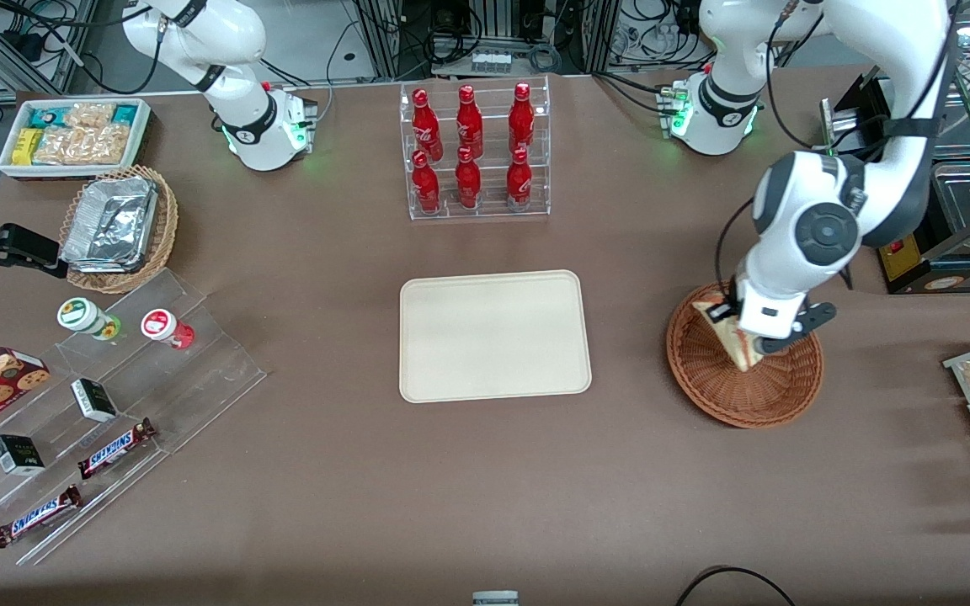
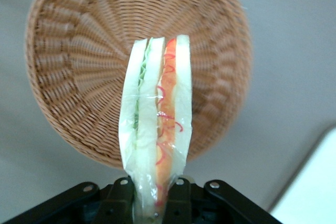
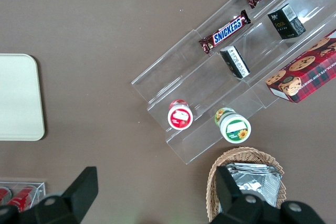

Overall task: Place sandwich from basket to tray
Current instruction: 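Close the left gripper on the sandwich and lift it, then carry the held sandwich over the cream tray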

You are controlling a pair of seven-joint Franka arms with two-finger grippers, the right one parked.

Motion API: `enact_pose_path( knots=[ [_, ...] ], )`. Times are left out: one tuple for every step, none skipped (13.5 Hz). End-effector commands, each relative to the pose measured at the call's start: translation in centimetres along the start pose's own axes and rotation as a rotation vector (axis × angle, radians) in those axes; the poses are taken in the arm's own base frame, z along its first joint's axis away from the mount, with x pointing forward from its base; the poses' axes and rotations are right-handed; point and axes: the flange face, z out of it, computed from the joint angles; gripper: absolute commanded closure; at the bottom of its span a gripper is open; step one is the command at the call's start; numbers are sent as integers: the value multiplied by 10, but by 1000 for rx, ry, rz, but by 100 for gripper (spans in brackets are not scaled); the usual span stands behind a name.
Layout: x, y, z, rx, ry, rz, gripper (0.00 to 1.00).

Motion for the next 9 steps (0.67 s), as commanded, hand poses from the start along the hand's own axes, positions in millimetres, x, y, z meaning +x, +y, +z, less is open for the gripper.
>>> enact_pose_path(
  knots=[
    [-26,49,-6,-17,-33,69,100],
    [-39,68,-5,-18,-33,99,100],
    [-52,88,-4,-19,-31,134,100],
    [-65,106,-4,-22,-29,166,100],
    [-79,123,-5,-24,-24,203,100],
    [-92,141,-5,-29,-21,234,100],
    [-106,160,-3,-34,-22,265,100],
    [-117,176,-2,-39,-21,275,100],
    [-129,193,2,-40,-23,281,100]
  ],
)
